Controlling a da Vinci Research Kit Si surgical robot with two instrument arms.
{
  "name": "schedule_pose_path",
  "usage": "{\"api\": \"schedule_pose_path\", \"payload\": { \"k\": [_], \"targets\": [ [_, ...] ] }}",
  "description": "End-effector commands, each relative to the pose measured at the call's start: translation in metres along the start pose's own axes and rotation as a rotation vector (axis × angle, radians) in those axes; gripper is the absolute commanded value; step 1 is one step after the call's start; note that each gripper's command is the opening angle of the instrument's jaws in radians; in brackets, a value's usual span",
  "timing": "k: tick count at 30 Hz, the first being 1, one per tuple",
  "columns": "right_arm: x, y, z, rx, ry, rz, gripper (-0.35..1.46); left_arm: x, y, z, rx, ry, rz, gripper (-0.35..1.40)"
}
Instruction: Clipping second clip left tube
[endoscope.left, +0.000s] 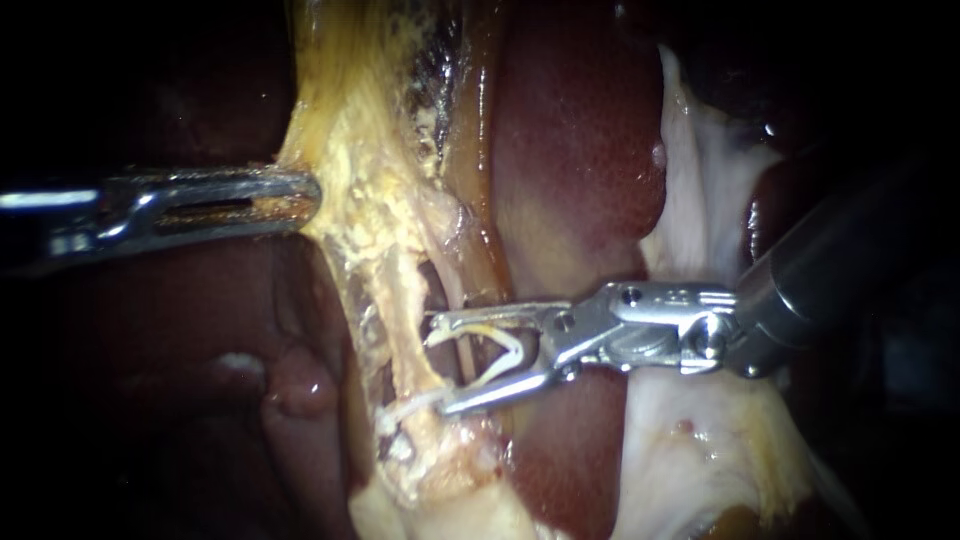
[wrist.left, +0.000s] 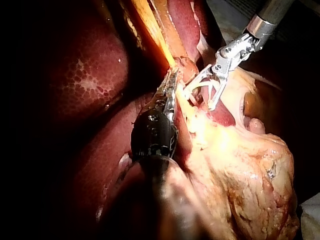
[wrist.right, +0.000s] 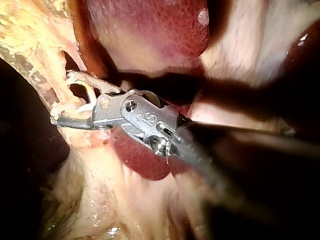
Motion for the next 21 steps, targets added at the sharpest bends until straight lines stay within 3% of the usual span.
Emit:
{"api": "schedule_pose_path", "payload": {
  "k": [1, 8, 16, 21],
  "targets": [
    [0.0000, 0.0000, 0.0003, -0.001, 0.000, 0.000, 0.58, 0.0000, 0.0000, 0.0000, 0.000, 0.000, 0.000, -0.35],
    [-0.0006, 0.0004, 0.0026, 0.021, -0.010, 0.000, 0.58, 0.0000, 0.0000, 0.0000, -0.003, -0.001, 0.000, -0.35],
    [-0.0014, -0.0004, 0.0041, 0.092, -0.030, 0.018, 0.58, 0.0000, 0.0000, 0.0000, -0.003, -0.001, 0.000, -0.35],
    [-0.0011, -0.0008, 0.0043, 0.150, 0.002, 0.038, 0.56, 0.0000, 0.0000, 0.0000, -0.004, -0.001, 0.000, -0.35]
  ]
}}
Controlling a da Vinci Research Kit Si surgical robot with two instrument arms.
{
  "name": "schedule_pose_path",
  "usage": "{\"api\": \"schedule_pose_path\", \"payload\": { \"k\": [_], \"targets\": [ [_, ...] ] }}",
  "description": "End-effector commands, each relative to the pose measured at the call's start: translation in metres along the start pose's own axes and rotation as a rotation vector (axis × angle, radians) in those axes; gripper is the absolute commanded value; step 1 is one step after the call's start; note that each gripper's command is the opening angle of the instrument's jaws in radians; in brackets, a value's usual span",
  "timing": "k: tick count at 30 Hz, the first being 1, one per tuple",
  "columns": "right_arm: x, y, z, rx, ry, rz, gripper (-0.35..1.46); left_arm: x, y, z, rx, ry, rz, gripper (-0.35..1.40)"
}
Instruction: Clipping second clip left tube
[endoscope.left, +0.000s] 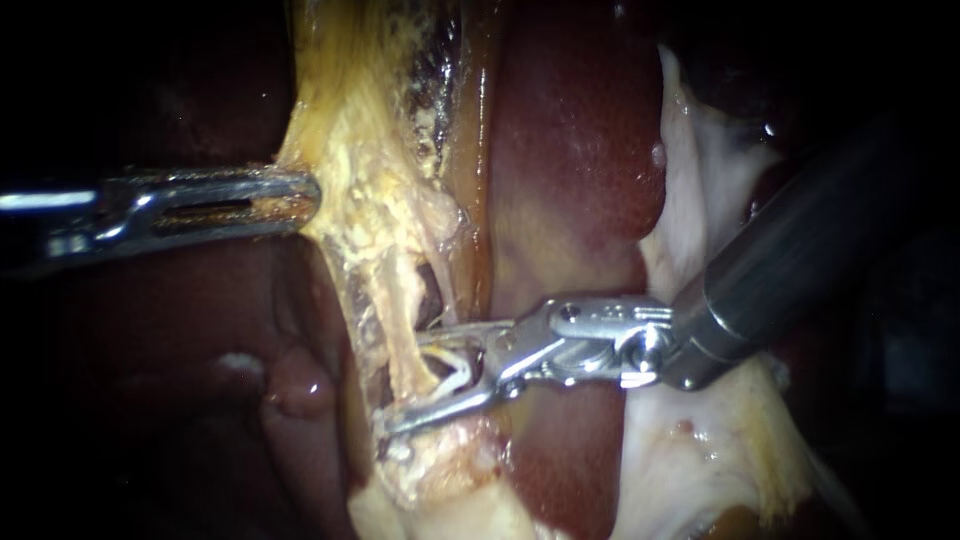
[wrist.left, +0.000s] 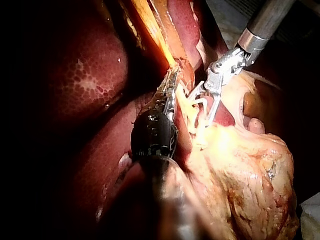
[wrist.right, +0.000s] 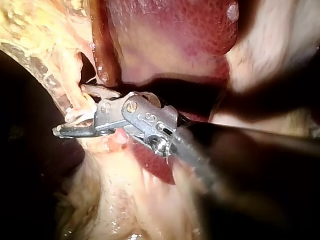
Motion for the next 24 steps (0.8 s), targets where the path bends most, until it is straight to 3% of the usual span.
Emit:
{"api": "schedule_pose_path", "payload": {
  "k": [1, 8, 20, 23, 24],
  "targets": [
    [0.0002, -0.0001, 0.0000, 0.008, 0.008, 0.000, 0.56, 0.0000, 0.0000, 0.0001, 0.000, 0.000, 0.000, -0.35],
    [0.0005, 0.0001, 0.0006, 0.058, 0.031, 0.014, 0.49, 0.0000, 0.0000, 0.0001, -0.001, 0.000, 0.000, -0.35],
    [0.0002, 0.0003, 0.0016, 0.061, 0.028, 0.015, 0.38, 0.0001, -0.0001, 0.0003, -0.002, -0.001, 0.000, -0.35],
    [0.0002, 0.0003, 0.0015, 0.063, 0.028, 0.014, 0.26, 0.0001, -0.0001, 0.0003, -0.002, -0.001, 0.000, -0.35],
    [0.0001, 0.0002, 0.0014, 0.064, 0.027, 0.014, 0.11, 0.0001, -0.0001, 0.0003, -0.002, -0.001, 0.000, -0.35]
  ]
}}
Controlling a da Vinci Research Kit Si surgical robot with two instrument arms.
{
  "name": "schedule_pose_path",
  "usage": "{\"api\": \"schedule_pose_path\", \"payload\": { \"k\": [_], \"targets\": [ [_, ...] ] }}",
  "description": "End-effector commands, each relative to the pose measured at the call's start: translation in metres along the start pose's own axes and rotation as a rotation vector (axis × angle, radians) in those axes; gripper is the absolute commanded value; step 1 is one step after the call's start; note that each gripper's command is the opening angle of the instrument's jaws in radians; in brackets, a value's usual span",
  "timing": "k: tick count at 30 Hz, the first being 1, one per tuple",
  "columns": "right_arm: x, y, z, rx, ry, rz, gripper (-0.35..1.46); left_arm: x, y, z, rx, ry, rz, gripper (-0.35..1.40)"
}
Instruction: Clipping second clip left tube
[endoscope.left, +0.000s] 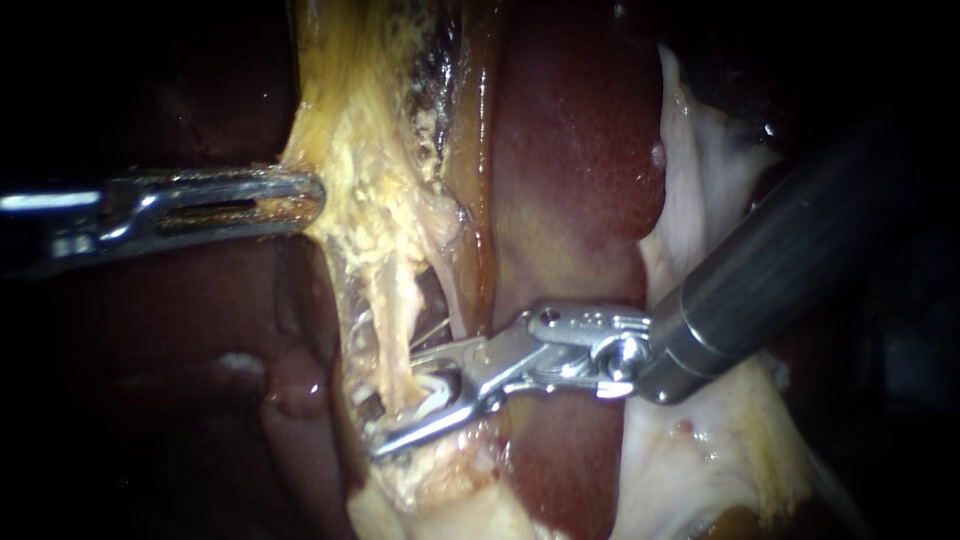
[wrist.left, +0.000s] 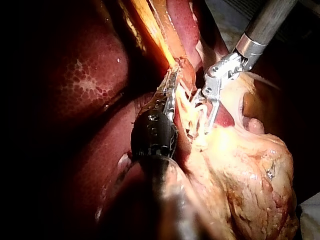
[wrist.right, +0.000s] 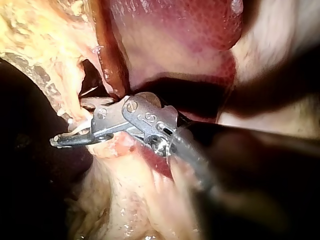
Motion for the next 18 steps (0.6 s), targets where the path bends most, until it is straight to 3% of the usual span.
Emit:
{"api": "schedule_pose_path", "payload": {
  "k": [1, 2, 3, 18],
  "targets": [
    [0.0000, -0.0001, -0.0002, 0.003, -0.001, -0.002, -0.09, 0.0000, 0.0000, 0.0000, 0.000, 0.000, 0.000, -0.35],
    [0.0000, -0.0001, -0.0003, 0.009, -0.002, 0.015, -0.30, 0.0000, 0.0000, 0.0000, 0.000, 0.000, 0.000, -0.35],
    [0.0000, -0.0001, -0.0003, 0.010, -0.002, 0.027, -0.35, 0.0000, 0.0000, 0.0000, 0.000, 0.000, 0.000, -0.35],
    [0.0000, 0.0000, -0.0003, 0.013, 0.000, 0.050, -0.35, 0.0000, 0.0000, 0.0000, 0.000, 0.000, 0.000, -0.35]
  ]
}}
